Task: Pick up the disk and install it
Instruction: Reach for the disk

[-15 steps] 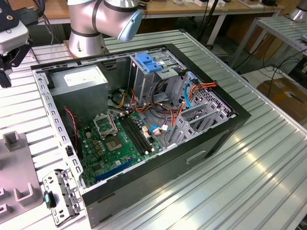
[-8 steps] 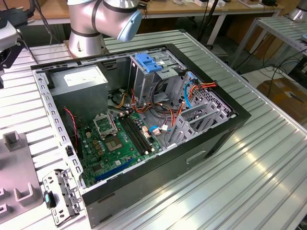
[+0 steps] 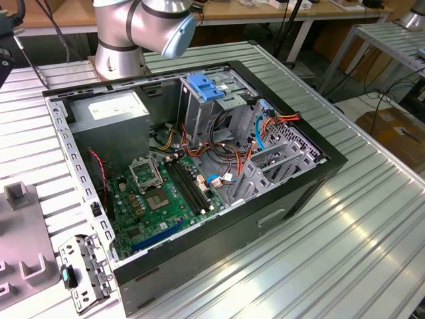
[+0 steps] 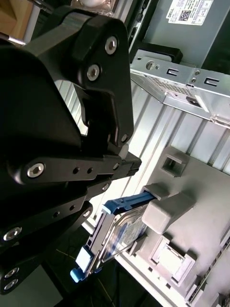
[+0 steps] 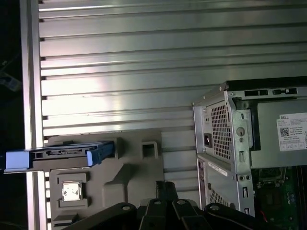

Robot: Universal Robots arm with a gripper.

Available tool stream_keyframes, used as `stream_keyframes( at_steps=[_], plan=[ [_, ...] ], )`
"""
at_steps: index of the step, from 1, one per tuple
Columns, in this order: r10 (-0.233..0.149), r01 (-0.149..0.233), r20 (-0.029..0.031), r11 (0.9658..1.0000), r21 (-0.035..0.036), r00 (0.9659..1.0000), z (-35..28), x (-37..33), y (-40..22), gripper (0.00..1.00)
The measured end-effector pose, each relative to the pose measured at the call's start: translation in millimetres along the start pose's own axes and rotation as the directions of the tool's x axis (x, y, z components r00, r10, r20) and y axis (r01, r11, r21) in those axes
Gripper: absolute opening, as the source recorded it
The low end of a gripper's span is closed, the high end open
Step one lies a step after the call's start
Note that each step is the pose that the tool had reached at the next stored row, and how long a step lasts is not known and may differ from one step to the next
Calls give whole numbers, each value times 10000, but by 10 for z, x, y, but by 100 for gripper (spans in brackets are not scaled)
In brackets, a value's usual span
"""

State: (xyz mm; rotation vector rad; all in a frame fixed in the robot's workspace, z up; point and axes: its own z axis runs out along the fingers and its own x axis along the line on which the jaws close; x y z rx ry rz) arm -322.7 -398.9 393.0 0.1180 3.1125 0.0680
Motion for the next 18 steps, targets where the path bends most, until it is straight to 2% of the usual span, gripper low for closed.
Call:
stream_keyframes(
  at_steps=[3, 7, 18],
  plan=[
    [0, 0, 1, 10000, 0, 10000, 0, 60, -4, 11],
    [0, 0, -1, 10000, 0, 10000, -3, 193, -13, 11],
    [0, 0, -1, 10000, 1, 10000, -6, 403, -29, 11]
  ],
)
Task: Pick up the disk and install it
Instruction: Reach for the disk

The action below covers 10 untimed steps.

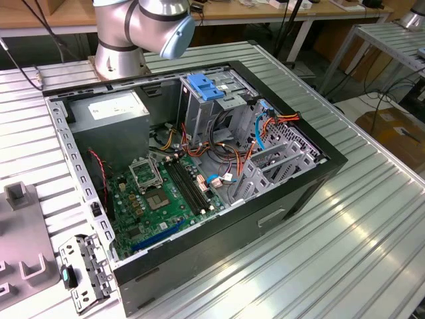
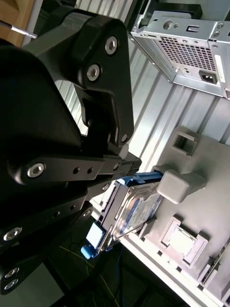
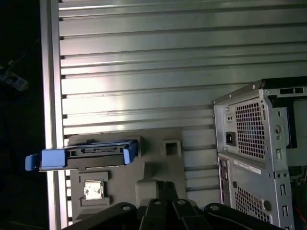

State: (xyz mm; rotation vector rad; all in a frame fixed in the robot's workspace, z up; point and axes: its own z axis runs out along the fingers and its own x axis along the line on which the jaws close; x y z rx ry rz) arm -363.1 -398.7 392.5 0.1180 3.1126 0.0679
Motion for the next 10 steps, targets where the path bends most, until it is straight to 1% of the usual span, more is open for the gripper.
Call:
stream_keyframes(
  at_steps=[7, 10],
  plan=[
    [1, -1, 1, 10000, -1, 10000, -1, 141, -11, 11],
    [-1, 1, 1, 10000, -1, 10000, -3, 214, -16, 11]
  ],
)
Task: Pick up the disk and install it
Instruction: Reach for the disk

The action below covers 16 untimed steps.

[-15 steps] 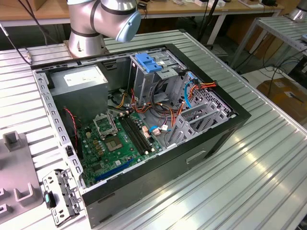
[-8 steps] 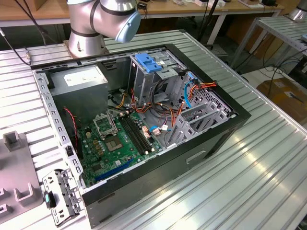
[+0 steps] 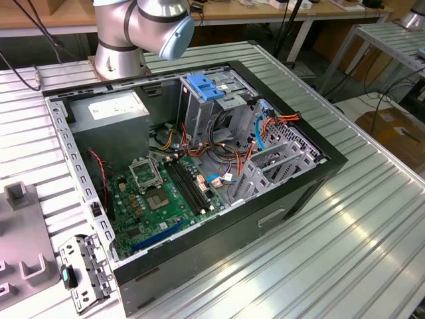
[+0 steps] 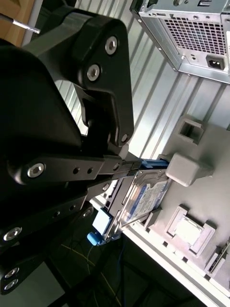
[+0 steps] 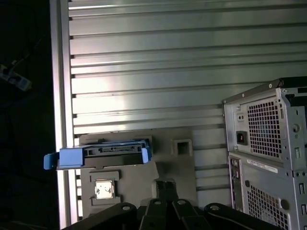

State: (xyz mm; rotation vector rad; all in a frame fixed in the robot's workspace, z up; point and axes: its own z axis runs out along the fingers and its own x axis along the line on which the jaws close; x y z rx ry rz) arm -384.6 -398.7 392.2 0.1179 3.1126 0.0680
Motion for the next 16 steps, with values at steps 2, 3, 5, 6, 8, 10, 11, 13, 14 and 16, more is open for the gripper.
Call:
stream_keyframes(
  at_steps=[2, 3, 5, 6, 8, 10, 11, 13, 14, 16],
  plan=[
    [0, 0, 1, 10000, 0, 10000, 0, 36, -2, 11],
    [0, 0, 1, 10000, 0, 10000, -1, 59, -4, 11],
    [1, -1, 1, 10000, 0, 10000, -1, 95, -5, 11],
    [1, -1, 1, 10000, 0, 10000, -1, 113, -5, 11],
    [1, -1, 0, 10000, 0, 10000, -1, 157, -2, 11],
    [1, -1, 0, 10000, 1, 10000, 0, 206, 16, 11],
    [0, 0, 1, 10000, 0, 10000, 1, 237, 29, 11],
    [0, 0, 1, 10000, 0, 10000, 5, 294, 52, 11],
    [1, -1, 1, 10000, 0, 10000, 7, 324, 63, 11],
    [1, -1, 1, 10000, 0, 10000, 11, 388, 86, 11]
  ],
)
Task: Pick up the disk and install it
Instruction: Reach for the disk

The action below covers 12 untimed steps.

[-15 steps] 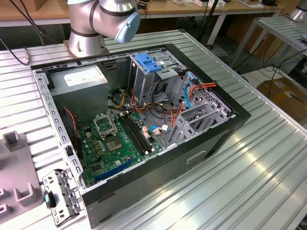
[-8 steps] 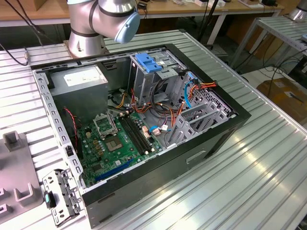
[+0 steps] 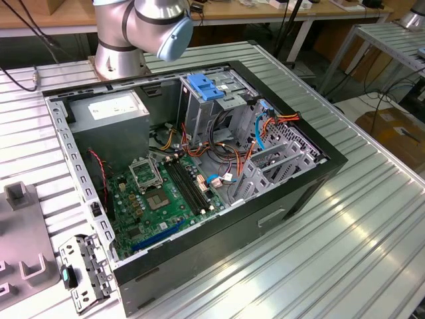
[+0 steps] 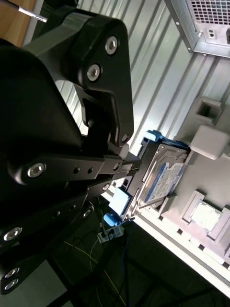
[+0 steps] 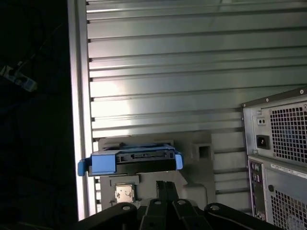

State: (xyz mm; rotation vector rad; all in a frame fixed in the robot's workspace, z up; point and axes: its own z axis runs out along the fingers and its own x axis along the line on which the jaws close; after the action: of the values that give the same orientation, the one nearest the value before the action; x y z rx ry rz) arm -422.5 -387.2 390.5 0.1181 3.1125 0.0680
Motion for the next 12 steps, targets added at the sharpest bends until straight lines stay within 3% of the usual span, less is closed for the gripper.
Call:
stream_keyframes(
  at_steps=[7, 10, 12],
  plan=[
    [-2, 2, 0, 10000, 0, 10000, 21, 382, 65, 11],
    [0, 0, 0, 10000, 0, 10000, 27, 488, 84, 11],
    [-1, 1, -1, 10000, 0, 10000, 27, 508, 84, 11]
  ],
)
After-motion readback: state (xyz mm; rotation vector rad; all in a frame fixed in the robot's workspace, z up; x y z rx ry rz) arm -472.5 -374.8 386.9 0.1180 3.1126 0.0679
